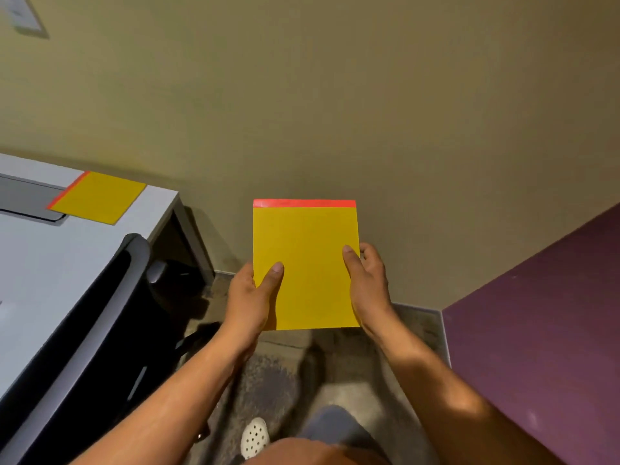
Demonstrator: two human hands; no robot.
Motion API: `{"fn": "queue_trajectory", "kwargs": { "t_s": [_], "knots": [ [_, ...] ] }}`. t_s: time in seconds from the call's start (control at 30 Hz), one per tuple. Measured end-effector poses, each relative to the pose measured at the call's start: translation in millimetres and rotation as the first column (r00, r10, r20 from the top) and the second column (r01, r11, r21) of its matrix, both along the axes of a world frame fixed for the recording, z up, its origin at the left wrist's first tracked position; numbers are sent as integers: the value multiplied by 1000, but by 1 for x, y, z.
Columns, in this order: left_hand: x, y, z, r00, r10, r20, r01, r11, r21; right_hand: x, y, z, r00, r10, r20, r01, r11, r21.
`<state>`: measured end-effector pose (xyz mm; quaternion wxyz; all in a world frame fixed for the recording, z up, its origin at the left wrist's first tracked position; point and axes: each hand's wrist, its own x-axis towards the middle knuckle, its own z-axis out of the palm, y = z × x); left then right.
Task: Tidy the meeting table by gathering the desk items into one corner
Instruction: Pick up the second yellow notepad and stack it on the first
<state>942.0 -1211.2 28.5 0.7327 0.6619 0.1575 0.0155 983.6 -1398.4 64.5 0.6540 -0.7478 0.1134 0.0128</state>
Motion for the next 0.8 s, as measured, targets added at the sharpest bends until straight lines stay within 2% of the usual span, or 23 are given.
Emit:
{"fn": "queue_trajectory", "kwargs": {
  "t_s": [0.23, 0.37, 0.6, 0.8],
  "knots": [
    [66, 20, -3, 971, 230, -70, -226, 972, 57, 113, 36, -23, 970, 244, 2, -244, 970, 15],
    [101, 33, 16, 918, 387, -91, -380, 921, 87, 174, 63, -18, 912, 410, 2, -409, 911, 55],
    [142, 47, 46, 799, 600, -42, -593, 798, 103, 247, 126, -7, 820, 571, 43, -572, 817, 69],
    [166, 94, 65, 680, 733, -20, -722, 673, 160, 282, 202, -5, 727, 685, 50, -686, 721, 101]
  ]
}}
